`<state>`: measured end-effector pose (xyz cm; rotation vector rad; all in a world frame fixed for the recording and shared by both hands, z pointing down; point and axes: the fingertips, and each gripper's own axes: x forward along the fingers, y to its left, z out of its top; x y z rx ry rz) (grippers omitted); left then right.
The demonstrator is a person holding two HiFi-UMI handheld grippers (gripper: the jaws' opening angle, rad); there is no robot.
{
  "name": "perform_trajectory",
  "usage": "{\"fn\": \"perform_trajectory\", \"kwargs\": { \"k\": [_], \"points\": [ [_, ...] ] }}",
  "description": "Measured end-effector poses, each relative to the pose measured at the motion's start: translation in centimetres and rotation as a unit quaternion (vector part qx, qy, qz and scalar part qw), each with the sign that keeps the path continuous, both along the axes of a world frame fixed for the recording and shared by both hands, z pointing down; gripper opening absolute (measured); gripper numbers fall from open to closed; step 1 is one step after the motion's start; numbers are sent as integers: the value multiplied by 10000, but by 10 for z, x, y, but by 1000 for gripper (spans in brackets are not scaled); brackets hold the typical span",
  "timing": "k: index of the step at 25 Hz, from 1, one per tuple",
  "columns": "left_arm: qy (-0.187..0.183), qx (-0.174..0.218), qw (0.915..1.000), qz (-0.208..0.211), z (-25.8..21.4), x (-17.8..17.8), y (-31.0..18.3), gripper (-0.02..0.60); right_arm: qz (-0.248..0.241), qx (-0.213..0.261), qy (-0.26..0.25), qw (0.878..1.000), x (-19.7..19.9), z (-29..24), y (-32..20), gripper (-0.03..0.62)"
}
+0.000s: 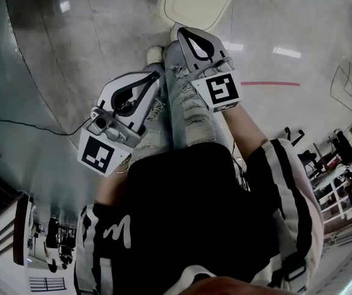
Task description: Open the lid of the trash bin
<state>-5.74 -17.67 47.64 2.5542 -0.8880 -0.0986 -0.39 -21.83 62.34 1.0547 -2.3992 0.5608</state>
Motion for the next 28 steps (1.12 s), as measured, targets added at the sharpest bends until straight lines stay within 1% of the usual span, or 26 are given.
{"fn": "perform_trajectory", "kwargs": {
  "k": [5, 16, 22, 28],
  "points": [
    [-23, -23, 10000, 34, 5, -1, 1, 6, -53, -50, 126, 9999, -1, 14, 0, 11],
    [9, -133, 9999, -61, 13, -3, 5, 5, -279, -218, 451, 9984, -2, 53, 9, 11],
    [17, -189, 9997, -120, 17, -6, 8, 6, -291, -327, 559, 9975, -3, 71, 13, 11],
    [32, -240, 9996, -149, 21, -5, 10, 6, -163, -491, 596, 9969, 1, 88, 14, 11]
  ]
}}
